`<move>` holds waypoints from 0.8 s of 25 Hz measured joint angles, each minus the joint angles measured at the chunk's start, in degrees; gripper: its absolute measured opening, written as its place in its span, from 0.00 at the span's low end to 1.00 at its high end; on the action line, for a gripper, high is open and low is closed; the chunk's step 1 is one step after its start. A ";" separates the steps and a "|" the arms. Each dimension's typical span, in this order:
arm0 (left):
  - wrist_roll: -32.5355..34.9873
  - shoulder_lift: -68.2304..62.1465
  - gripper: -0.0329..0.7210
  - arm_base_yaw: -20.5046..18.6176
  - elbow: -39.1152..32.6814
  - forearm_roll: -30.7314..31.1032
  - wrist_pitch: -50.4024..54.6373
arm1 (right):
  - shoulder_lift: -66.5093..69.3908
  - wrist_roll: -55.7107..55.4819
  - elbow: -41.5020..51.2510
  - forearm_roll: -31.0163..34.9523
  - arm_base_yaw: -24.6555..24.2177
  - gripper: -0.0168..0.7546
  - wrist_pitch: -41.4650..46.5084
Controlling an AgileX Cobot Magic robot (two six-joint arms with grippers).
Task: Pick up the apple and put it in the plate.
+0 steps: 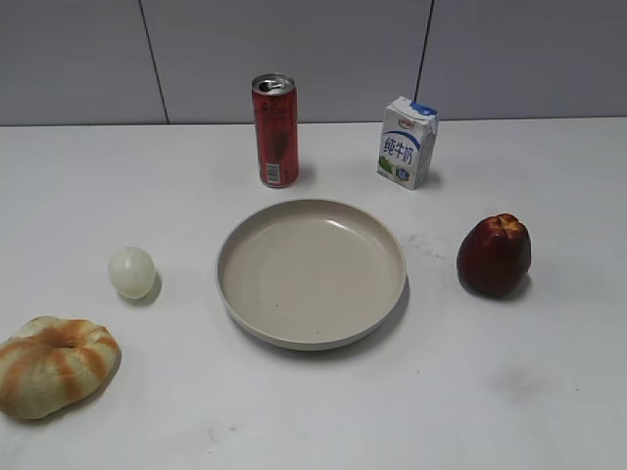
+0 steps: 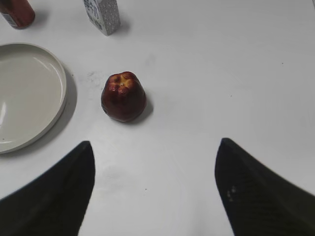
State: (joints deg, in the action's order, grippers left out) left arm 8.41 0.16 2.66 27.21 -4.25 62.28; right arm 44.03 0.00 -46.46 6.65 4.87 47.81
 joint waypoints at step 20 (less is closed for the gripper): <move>0.00 0.00 0.35 0.00 0.00 0.00 0.00 | 45.71 0.00 -23.60 6.53 0.95 0.76 11.82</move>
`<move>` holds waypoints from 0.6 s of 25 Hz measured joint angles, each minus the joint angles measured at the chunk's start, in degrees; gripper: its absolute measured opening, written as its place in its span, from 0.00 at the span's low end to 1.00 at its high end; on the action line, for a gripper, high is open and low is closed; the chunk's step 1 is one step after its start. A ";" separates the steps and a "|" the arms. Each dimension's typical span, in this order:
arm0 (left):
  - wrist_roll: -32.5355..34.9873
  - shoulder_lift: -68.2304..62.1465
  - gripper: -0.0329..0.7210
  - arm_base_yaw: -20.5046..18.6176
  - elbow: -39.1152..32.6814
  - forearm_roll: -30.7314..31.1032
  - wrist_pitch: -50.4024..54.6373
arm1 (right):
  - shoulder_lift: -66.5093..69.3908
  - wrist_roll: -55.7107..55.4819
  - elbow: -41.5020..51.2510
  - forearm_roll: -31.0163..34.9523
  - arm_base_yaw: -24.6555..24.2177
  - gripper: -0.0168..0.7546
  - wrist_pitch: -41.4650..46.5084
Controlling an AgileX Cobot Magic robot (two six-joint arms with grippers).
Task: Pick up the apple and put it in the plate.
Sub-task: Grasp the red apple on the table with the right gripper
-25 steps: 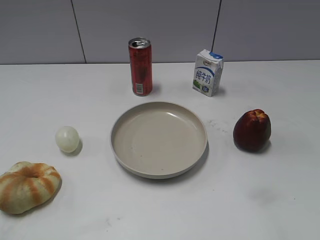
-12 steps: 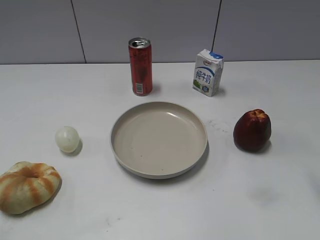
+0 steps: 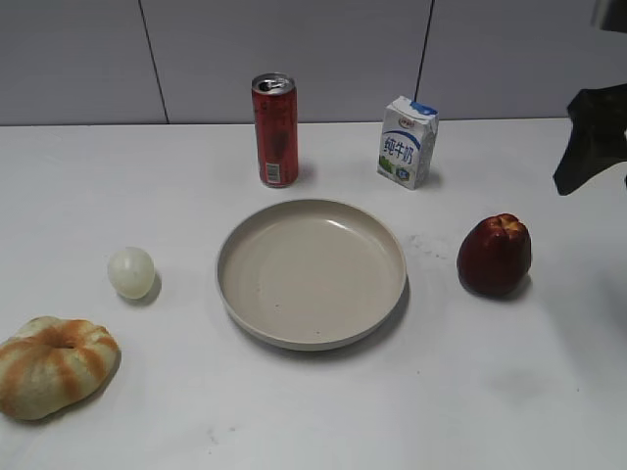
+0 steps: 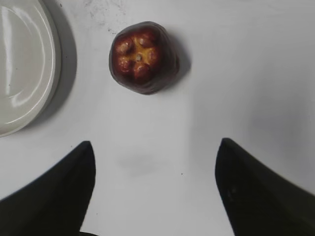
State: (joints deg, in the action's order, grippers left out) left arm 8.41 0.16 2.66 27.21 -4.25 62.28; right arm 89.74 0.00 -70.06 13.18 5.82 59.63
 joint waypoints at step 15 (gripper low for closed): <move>0.00 0.00 0.35 0.00 0.00 0.00 0.00 | 18.96 -5.80 -9.86 -7.83 6.85 0.76 -1.47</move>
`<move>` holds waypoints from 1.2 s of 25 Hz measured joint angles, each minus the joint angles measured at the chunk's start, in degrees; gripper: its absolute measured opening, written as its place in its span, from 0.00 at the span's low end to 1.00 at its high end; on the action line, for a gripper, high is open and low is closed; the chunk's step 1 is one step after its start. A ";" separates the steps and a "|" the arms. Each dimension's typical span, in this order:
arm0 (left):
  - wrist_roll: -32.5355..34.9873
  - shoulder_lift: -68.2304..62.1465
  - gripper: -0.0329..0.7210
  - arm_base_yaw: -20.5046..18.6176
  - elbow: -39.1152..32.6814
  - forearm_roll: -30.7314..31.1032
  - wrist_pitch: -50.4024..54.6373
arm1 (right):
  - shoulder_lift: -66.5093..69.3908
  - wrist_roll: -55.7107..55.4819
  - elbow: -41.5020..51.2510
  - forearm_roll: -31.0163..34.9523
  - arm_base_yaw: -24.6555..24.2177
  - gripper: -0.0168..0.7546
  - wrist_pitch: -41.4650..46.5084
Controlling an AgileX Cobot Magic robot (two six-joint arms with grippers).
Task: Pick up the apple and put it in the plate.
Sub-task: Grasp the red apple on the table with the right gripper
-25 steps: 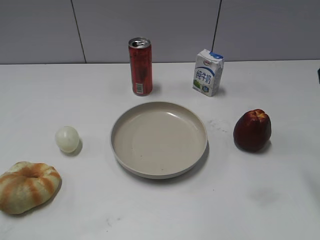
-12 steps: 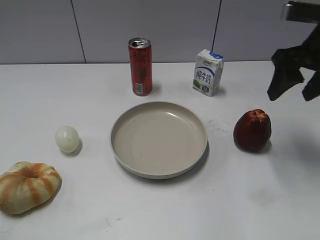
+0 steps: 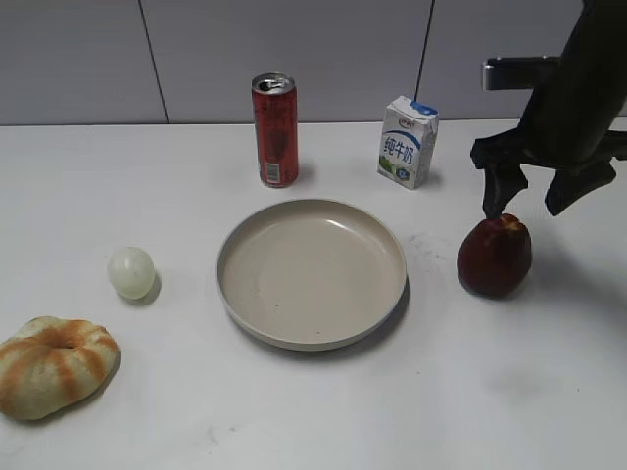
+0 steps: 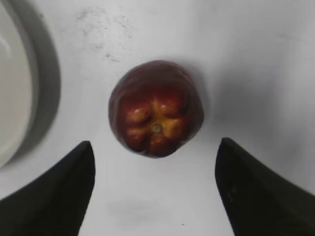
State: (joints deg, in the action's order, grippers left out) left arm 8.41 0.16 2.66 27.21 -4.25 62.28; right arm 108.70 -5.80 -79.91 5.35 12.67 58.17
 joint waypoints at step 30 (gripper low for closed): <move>0.00 0.00 0.35 0.00 0.00 0.00 0.00 | 10.18 -1.49 -6.63 1.33 0.00 0.73 2.03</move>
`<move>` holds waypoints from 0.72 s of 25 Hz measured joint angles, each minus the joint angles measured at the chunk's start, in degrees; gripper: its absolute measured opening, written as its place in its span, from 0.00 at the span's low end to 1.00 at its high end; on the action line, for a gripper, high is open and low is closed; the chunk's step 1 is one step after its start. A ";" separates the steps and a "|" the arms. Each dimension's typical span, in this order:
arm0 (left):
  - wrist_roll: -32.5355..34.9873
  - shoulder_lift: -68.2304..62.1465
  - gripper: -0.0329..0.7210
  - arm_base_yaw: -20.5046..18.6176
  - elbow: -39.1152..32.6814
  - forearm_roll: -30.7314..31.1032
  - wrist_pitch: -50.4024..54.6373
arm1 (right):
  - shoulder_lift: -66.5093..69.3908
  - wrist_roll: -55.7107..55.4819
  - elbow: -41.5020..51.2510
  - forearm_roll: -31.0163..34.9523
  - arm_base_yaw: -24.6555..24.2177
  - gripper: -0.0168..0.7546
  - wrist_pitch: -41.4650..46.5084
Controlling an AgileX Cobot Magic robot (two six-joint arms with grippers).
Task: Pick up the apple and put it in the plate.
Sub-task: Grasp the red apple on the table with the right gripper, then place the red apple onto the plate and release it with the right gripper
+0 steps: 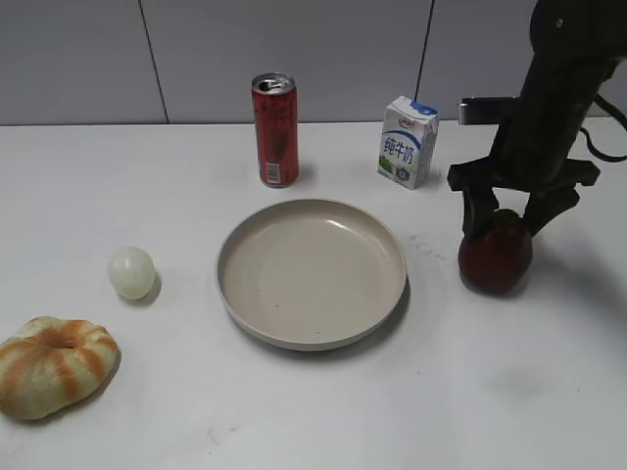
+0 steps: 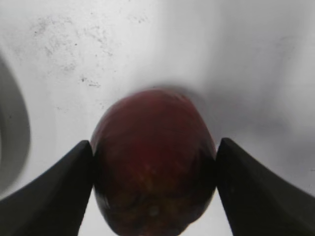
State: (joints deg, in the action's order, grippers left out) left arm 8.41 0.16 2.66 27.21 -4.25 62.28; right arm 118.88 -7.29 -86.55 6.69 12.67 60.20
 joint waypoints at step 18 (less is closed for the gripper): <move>0.00 0.00 0.35 0.00 0.00 0.00 0.00 | 0.51 0.00 -15.43 0.74 22.95 0.73 -0.30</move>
State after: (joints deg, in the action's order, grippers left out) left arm 8.41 0.16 2.66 27.21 -4.25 62.28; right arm 119.38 -7.29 -101.98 7.43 35.63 59.90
